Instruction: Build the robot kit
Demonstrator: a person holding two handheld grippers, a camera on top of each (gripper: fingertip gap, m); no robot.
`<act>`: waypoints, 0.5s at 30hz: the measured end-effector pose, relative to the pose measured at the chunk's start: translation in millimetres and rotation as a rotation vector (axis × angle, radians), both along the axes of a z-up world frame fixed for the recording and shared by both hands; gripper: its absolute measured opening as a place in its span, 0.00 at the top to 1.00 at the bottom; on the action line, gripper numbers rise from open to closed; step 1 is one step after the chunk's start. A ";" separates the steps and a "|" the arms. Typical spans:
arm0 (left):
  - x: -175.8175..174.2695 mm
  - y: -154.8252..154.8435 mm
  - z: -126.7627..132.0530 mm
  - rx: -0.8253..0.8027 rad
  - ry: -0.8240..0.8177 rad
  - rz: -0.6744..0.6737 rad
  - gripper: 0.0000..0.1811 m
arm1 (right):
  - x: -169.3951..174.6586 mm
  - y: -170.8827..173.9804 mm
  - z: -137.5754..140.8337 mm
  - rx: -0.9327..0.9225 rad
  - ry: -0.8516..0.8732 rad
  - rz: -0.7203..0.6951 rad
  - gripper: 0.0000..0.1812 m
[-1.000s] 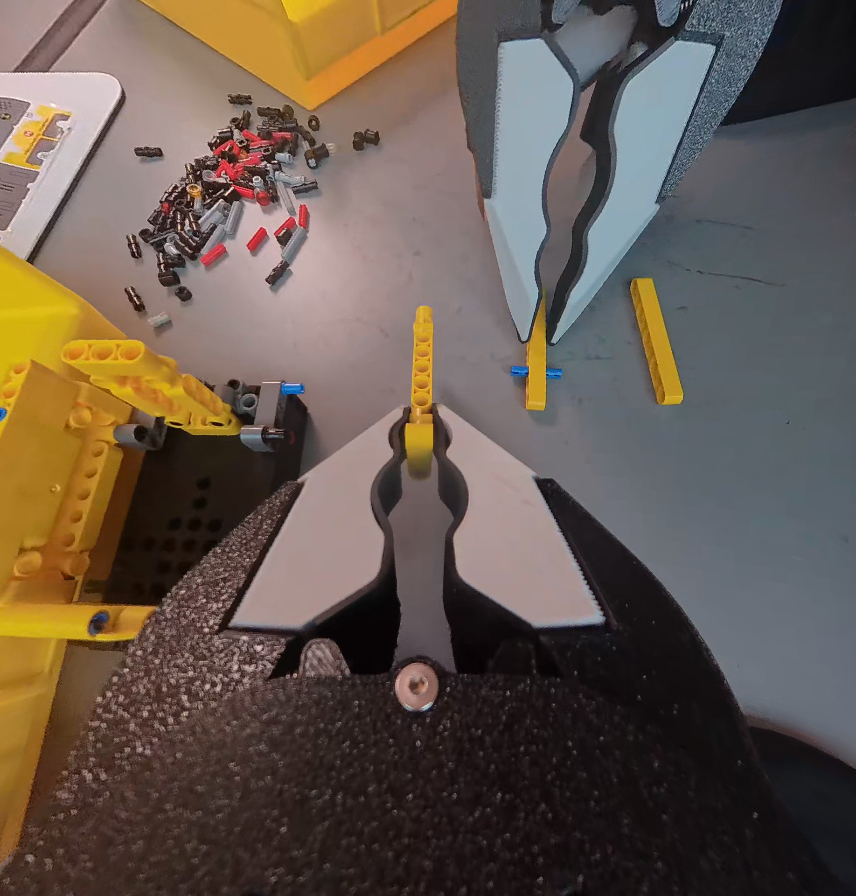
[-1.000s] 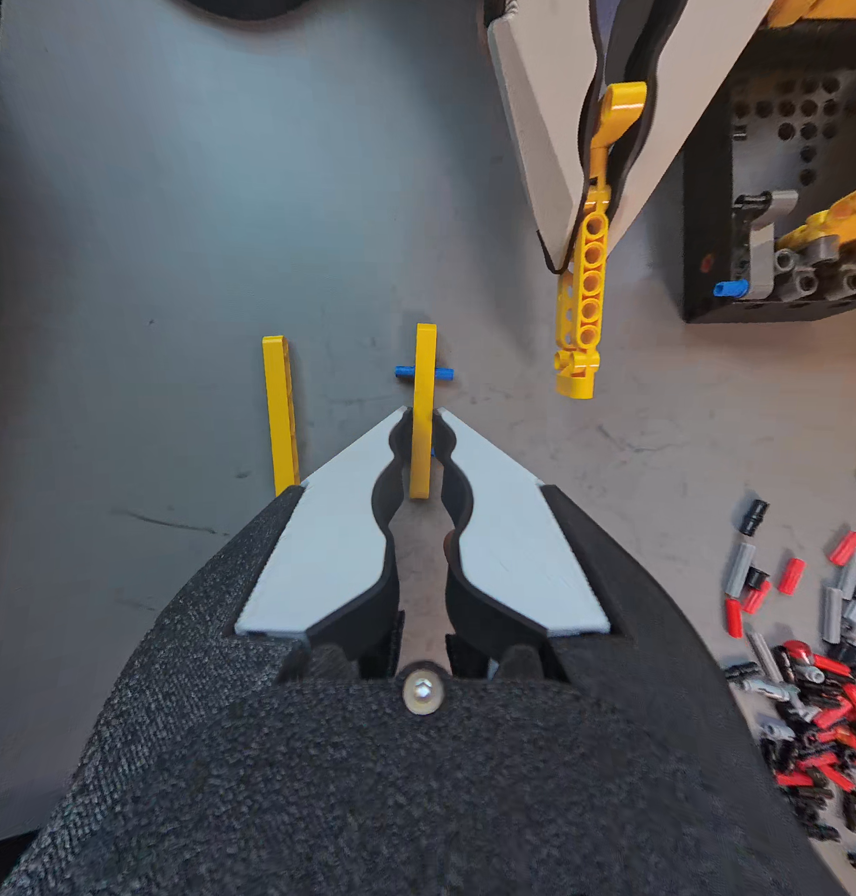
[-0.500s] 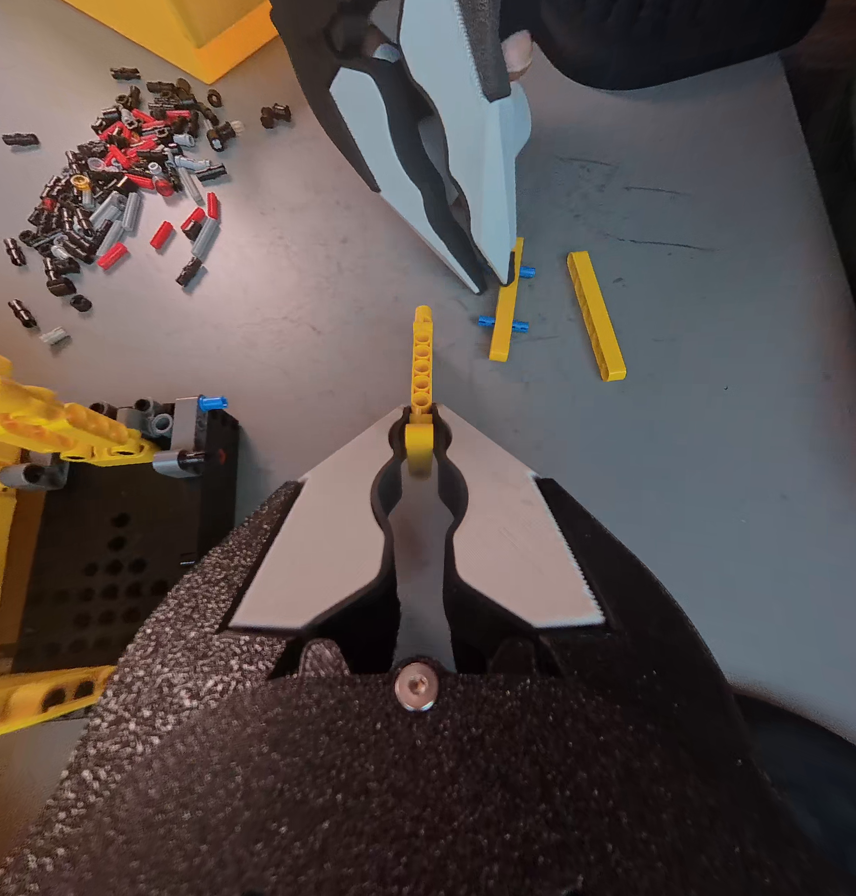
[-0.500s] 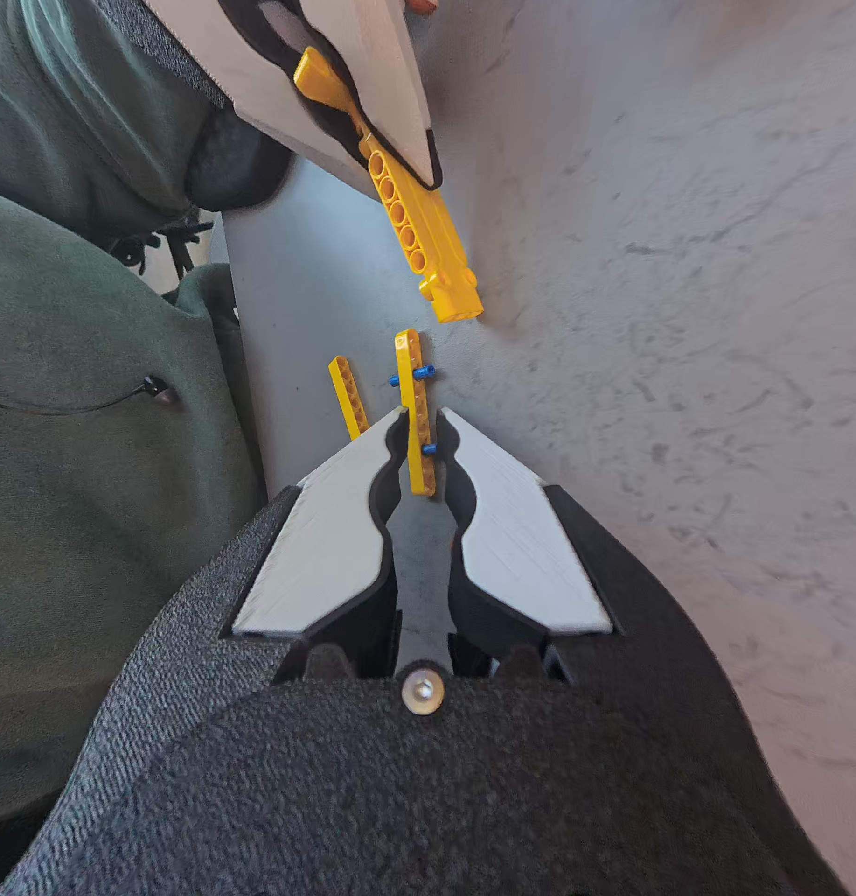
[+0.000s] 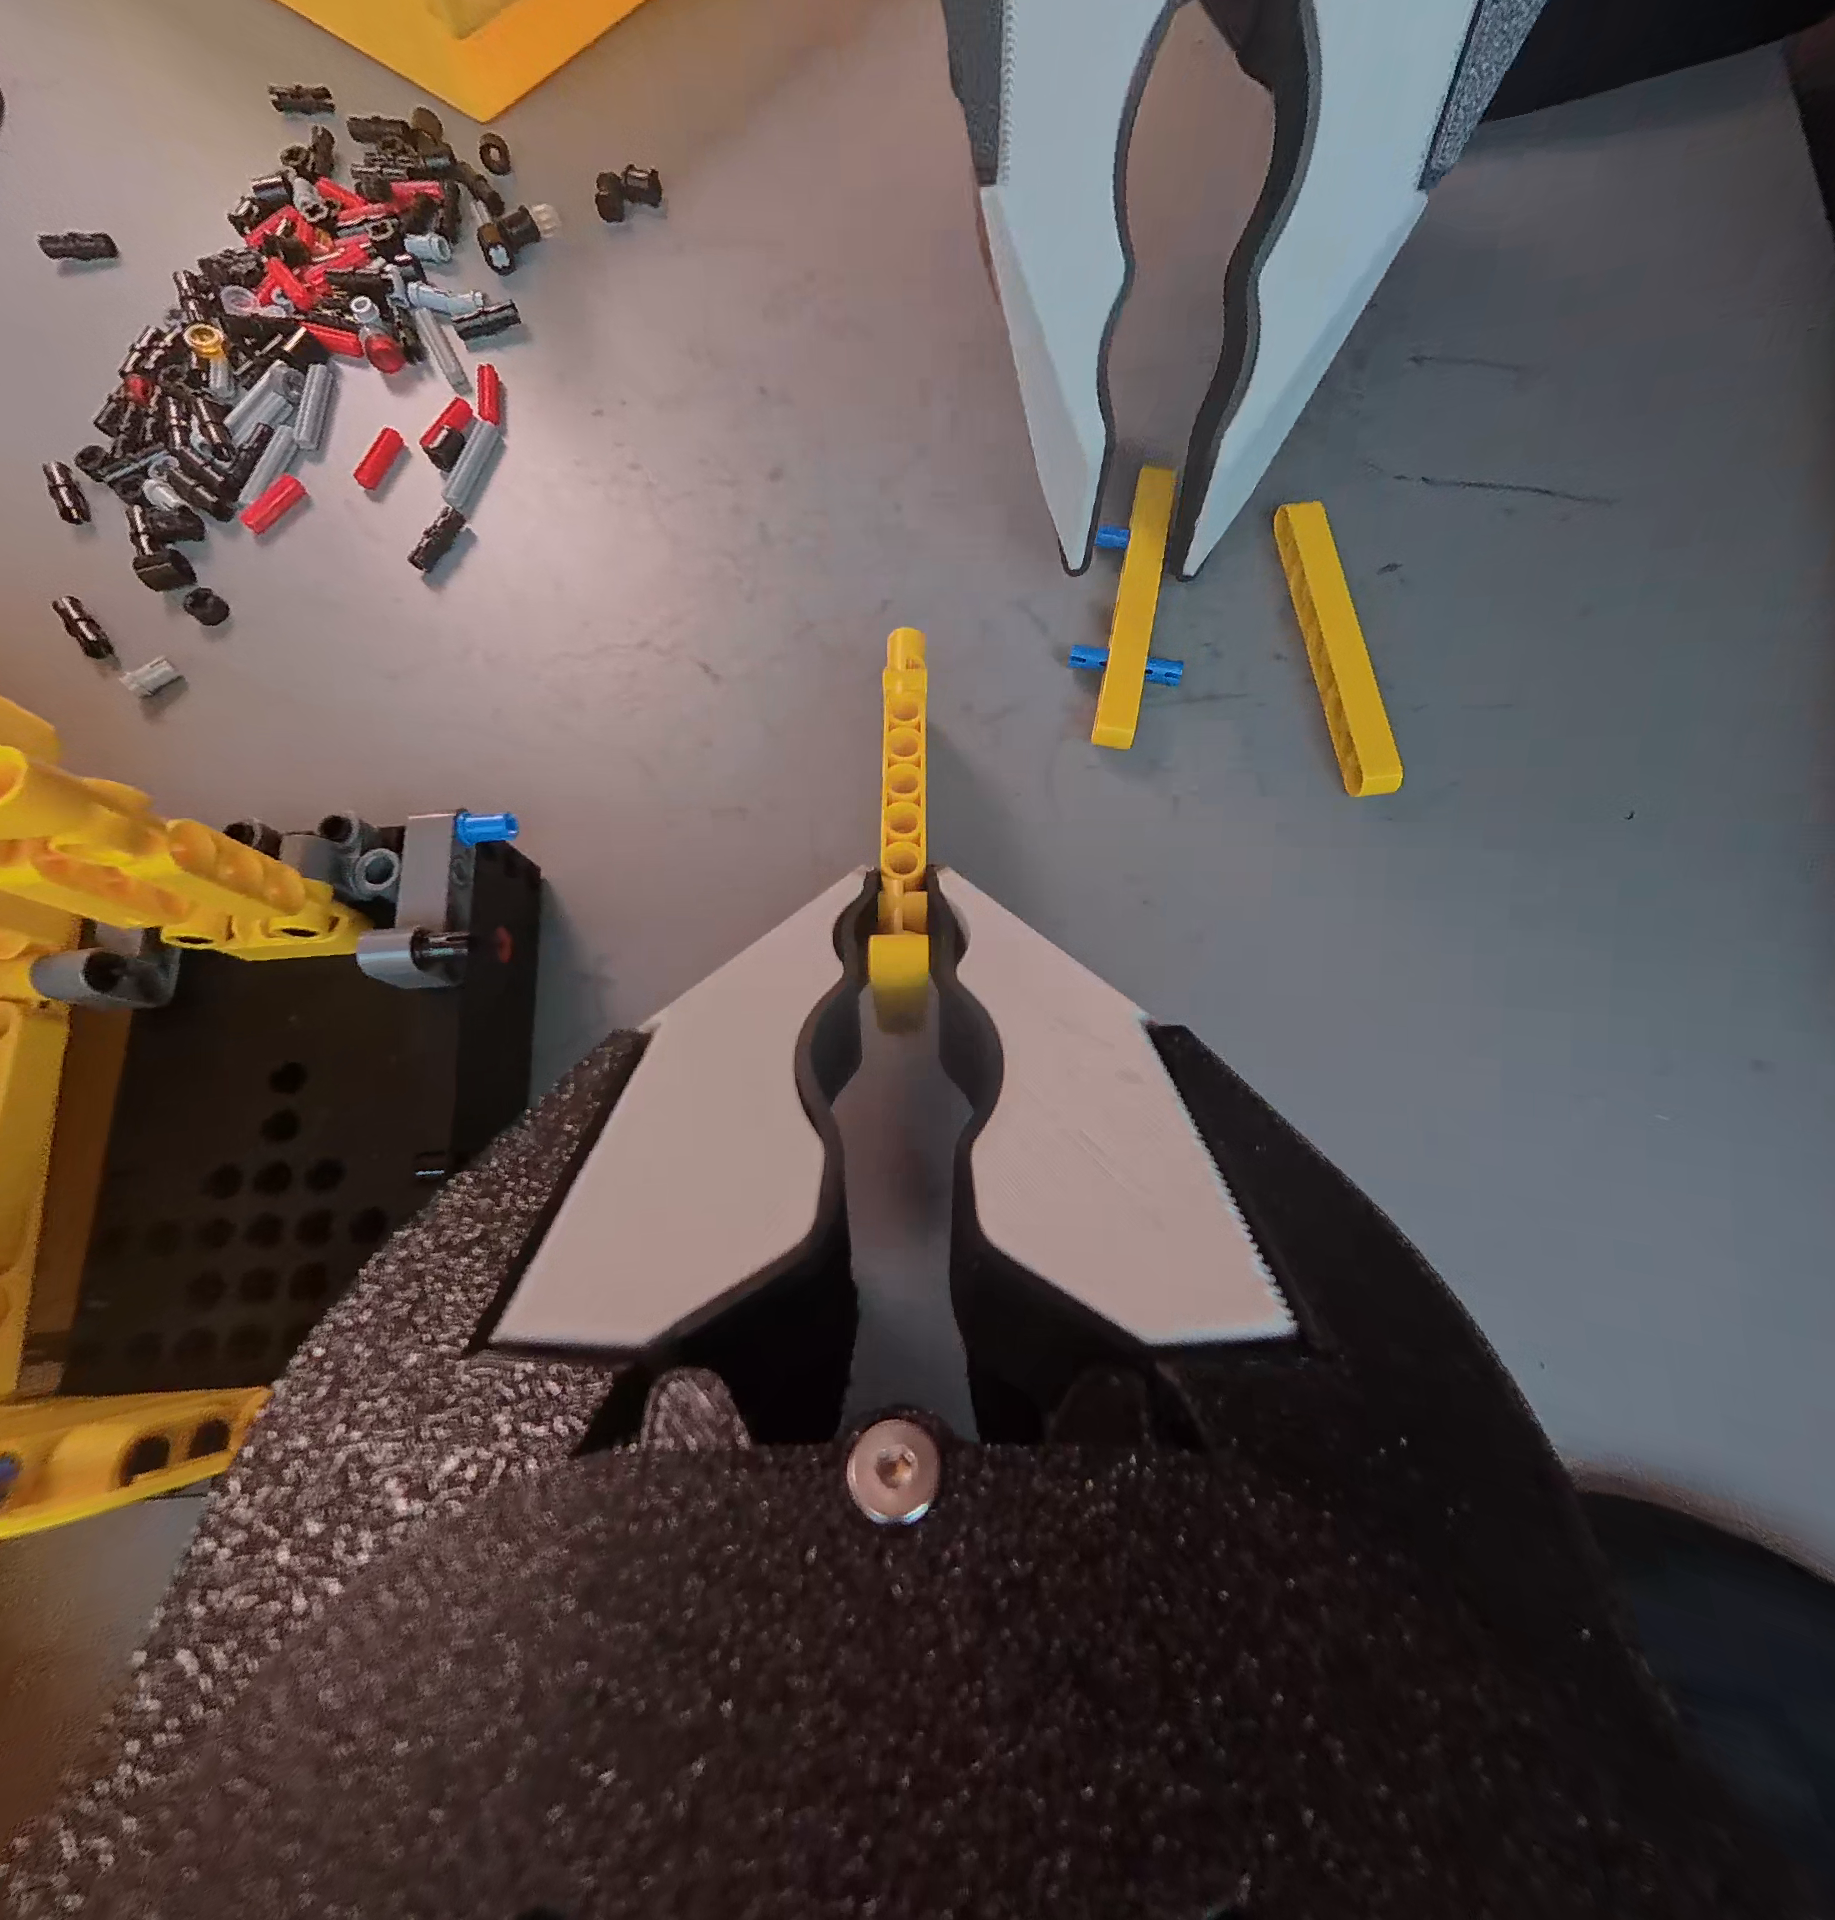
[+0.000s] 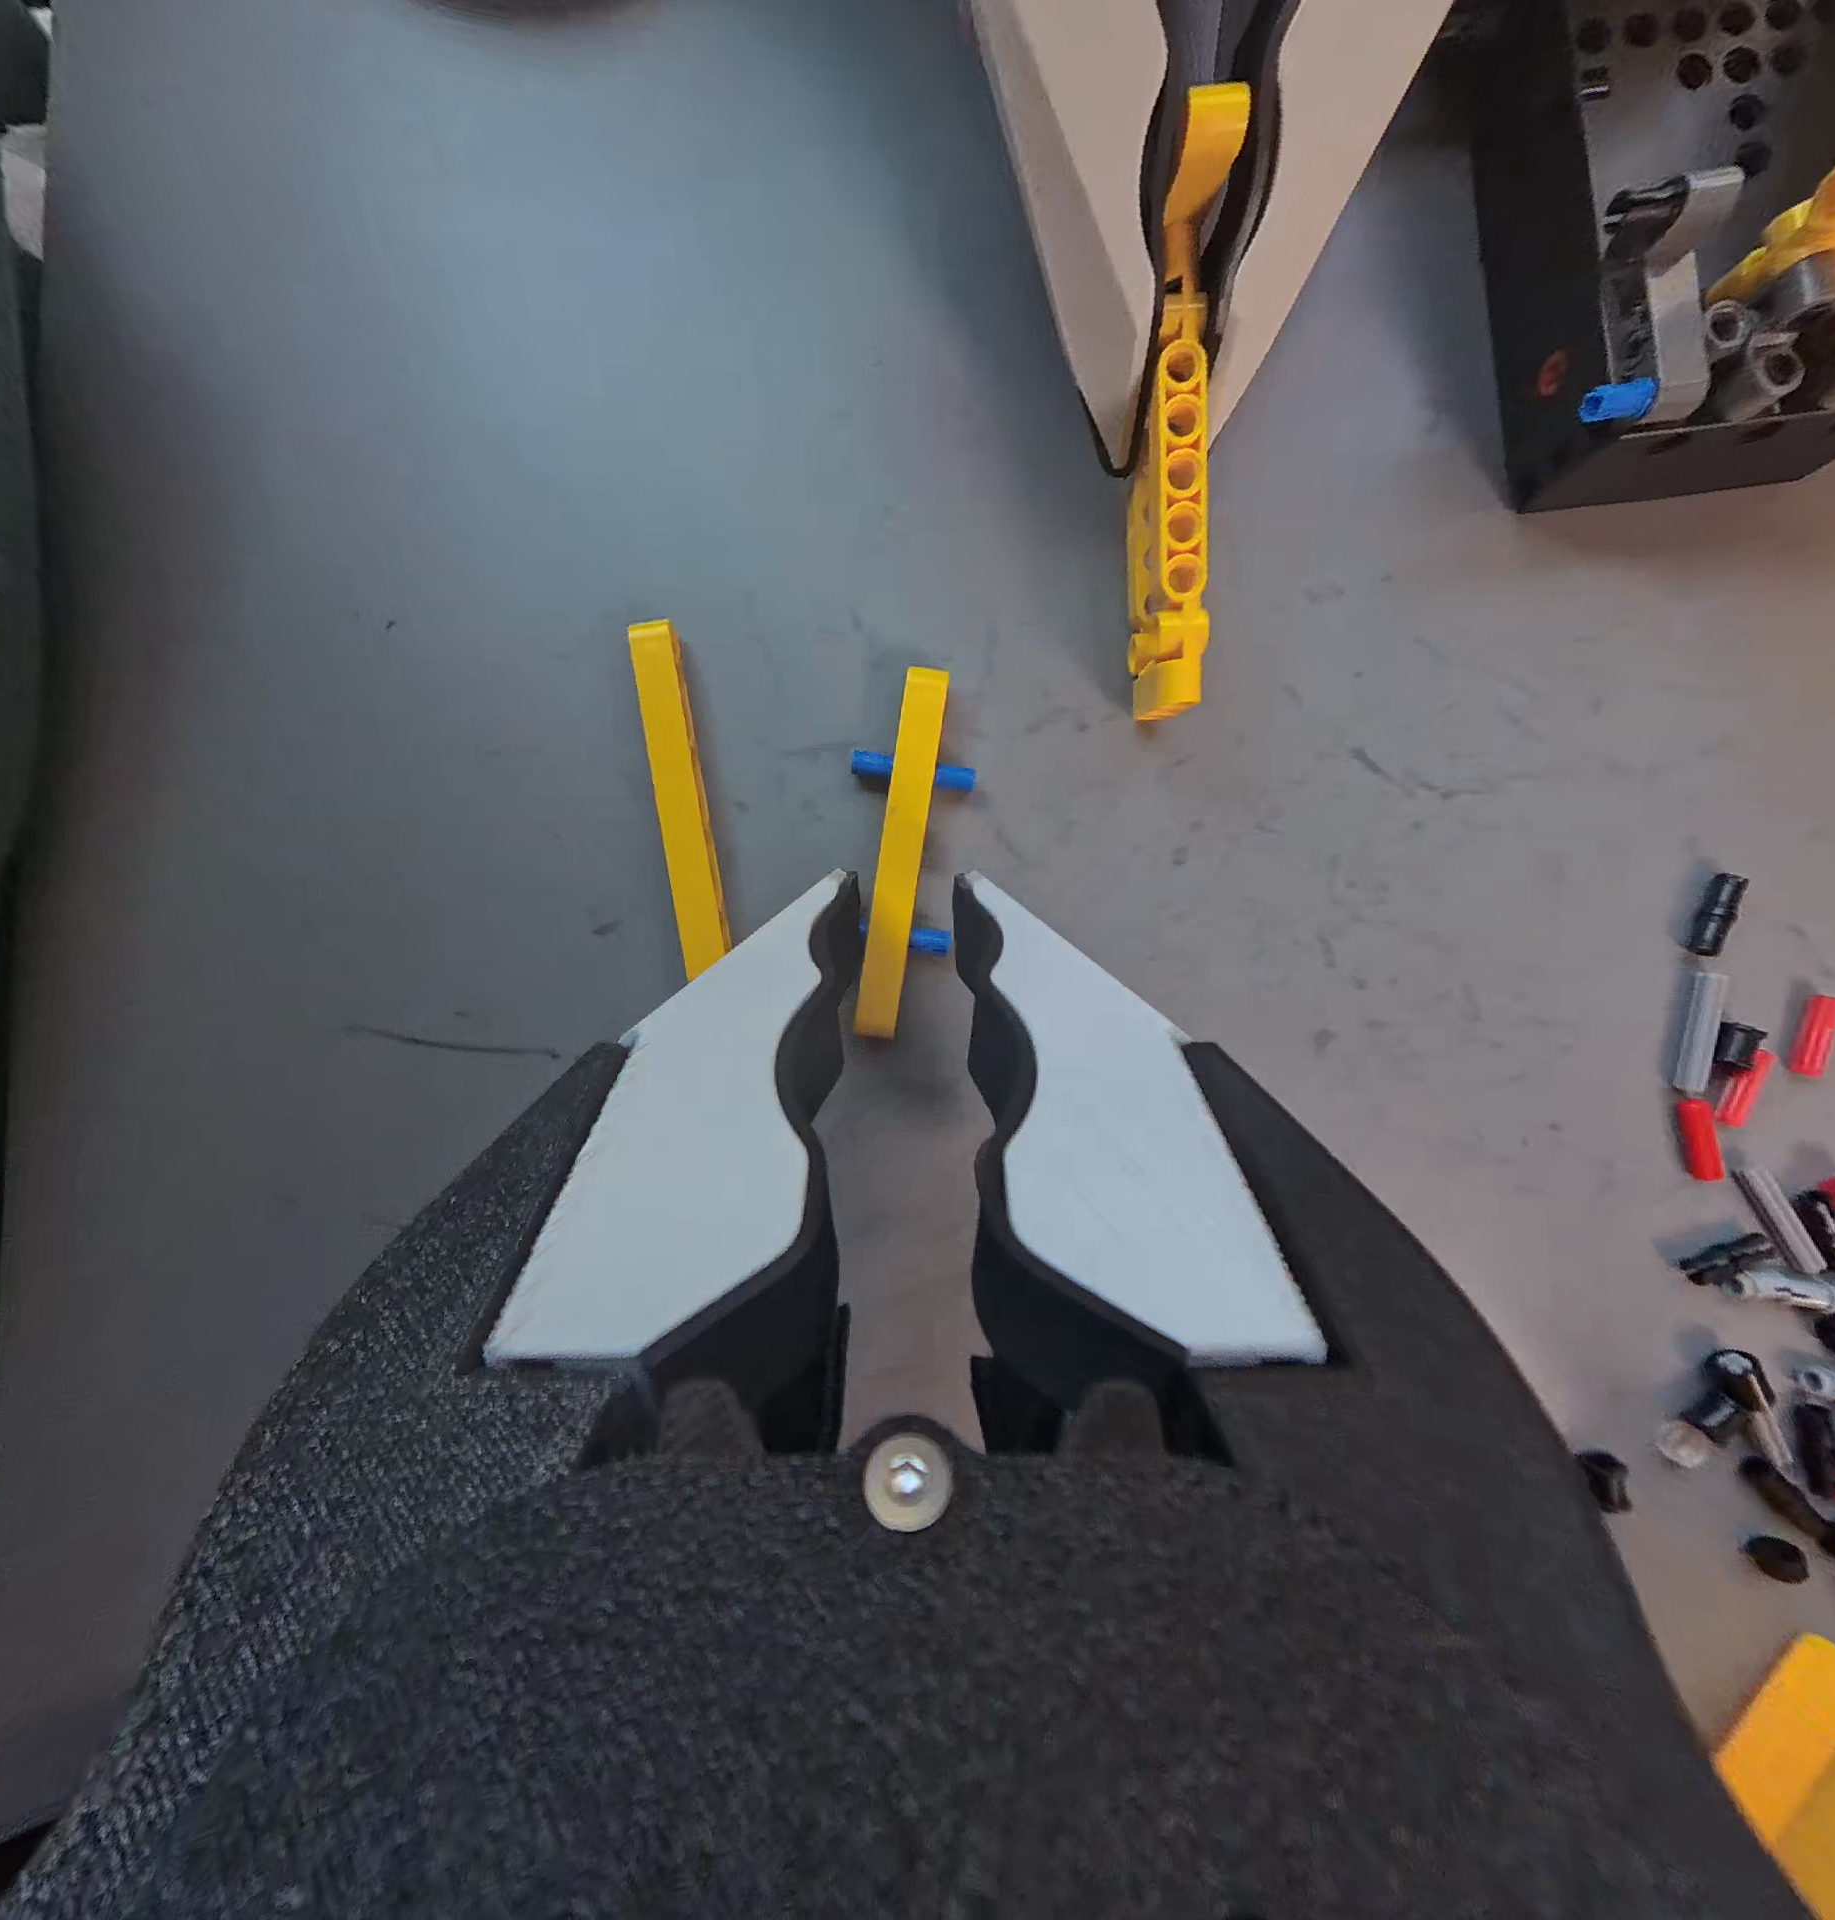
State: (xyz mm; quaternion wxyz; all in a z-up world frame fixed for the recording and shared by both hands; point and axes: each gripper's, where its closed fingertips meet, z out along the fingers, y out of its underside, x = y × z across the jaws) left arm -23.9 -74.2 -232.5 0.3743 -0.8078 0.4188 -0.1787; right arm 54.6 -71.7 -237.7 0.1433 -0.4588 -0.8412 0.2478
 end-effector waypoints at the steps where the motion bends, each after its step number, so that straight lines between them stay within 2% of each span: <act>1: -0.2 0.1 -0.1 0.000 0.000 0.001 0.96 | 2.2 -0.2 -1.9 0.007 0.001 -0.007 0.90; 2: -0.5 0.5 -0.1 0.001 0.000 0.004 0.96 | 3.2 0.6 -3.7 0.018 0.009 -0.017 0.91; 3: -0.9 0.9 -0.2 0.001 0.000 0.006 0.96 | 3.5 -0.4 -3.1 0.011 0.024 -0.025 0.96; 5: -1.6 1.5 -0.4 0.001 -0.002 0.011 0.96 | 5.1 -2.0 -2.6 0.013 0.040 -0.026 0.96; 7: -2.5 2.4 -0.7 -0.001 -0.006 0.017 0.96 | 3.3 -7.3 10.1 -0.013 0.104 -0.009 0.96; 9: -3.3 3.1 -0.5 -0.004 -0.009 0.023 0.97 | -1.8 -17.0 43.7 -0.067 0.203 0.008 0.96; 13: -2.9 2.8 -0.7 -0.007 -0.010 0.020 0.96 | -4.1 -58.7 152.0 -0.183 0.442 0.101 0.96; 15: -2.8 2.7 -0.9 -0.009 -0.009 0.019 0.97 | 2.8 -76.2 191.6 -0.214 0.507 0.151 0.96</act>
